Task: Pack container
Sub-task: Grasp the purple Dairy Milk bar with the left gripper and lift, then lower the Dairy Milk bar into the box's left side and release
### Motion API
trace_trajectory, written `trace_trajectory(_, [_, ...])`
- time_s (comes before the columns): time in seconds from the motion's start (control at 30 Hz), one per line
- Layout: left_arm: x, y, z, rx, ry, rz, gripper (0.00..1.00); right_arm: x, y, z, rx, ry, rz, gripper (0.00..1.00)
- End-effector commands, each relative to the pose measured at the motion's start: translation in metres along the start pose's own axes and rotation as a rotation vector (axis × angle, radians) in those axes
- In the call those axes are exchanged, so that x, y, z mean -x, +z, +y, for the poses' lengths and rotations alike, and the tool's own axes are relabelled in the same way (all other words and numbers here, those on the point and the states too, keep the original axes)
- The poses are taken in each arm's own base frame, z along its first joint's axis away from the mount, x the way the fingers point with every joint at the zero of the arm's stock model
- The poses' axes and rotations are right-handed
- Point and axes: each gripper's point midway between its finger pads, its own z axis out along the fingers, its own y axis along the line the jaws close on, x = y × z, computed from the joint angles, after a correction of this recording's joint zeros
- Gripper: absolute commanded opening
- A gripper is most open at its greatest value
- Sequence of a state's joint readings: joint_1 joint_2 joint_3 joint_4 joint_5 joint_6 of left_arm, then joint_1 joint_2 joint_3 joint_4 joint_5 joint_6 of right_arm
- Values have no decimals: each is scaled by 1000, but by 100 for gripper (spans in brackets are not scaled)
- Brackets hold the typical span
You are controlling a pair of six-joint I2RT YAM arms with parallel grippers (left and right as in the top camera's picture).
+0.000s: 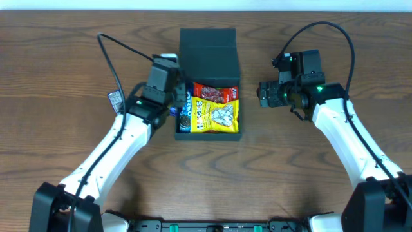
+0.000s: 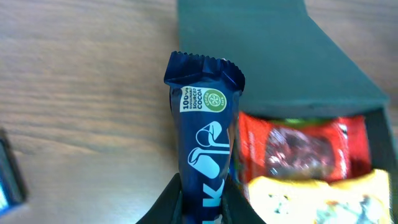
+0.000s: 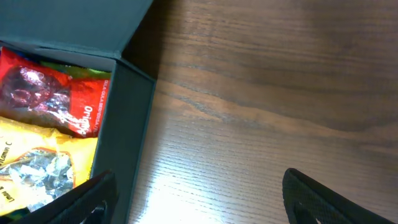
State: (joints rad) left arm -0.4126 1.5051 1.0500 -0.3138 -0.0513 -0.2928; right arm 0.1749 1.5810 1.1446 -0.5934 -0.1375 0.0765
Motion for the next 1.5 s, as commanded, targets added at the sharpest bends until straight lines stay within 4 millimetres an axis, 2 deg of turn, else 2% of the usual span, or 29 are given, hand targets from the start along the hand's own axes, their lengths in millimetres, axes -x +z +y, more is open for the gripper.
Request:
trace_trajectory(0.0, [0, -3, -10, -15, -43, 3, 14, 12, -11, -1, -3, 18, -41, 85])
trace_trajectory(0.03, [-1, -3, -11, -16, -44, 6, 15, 12, -11, -1, -3, 18, -41, 85])
trace_trajectory(0.07, [-2, -3, -11, -16, -54, 7, 19, 12, -11, -1, -2, 18, -41, 85])
trace_trajectory(0.1, [-1, -3, -11, -17, -69, 6, 27, 12, -11, -1, -2, 18, -41, 86])
trace_trajectory(0.17, [-1, -3, -11, -17, -80, 6, 33, 12, -11, -1, -2, 18, -41, 86])
trace_trajectory(0.23, [-1, -3, -11, -17, -80, 6, 51, 12, -11, -1, -2, 18, -41, 86])
trace_trajectory(0.47, [2, -4, -7, 1, -73, -9, 57, 12, -11, -1, -3, 18, -41, 87])
trace_trajectory(0.73, [11, -5, 60, 218, -120, -35, 64, 12, -11, -1, -3, 18, -41, 87])
trace_trajectory(0.93, [12, -12, 132, 344, -249, -14, 67, 13, -11, -1, -3, 17, -47, 89])
trace_trajectory(1.1, [10, -17, 177, 419, -338, -14, 68, 15, -11, -1, -2, 16, -53, 89])
trace_trajectory(1.17, [9, -18, 187, 437, -357, -11, 68, 16, -11, -1, -2, 16, -56, 89])
trace_trajectory(1.3, [2, -10, 195, 452, -367, 13, 68, 18, -11, -1, -1, 15, -64, 90])
trace_trajectory(1.47, [-23, 29, 203, 475, -360, 109, 67, 21, -12, 0, 0, 13, -78, 92])
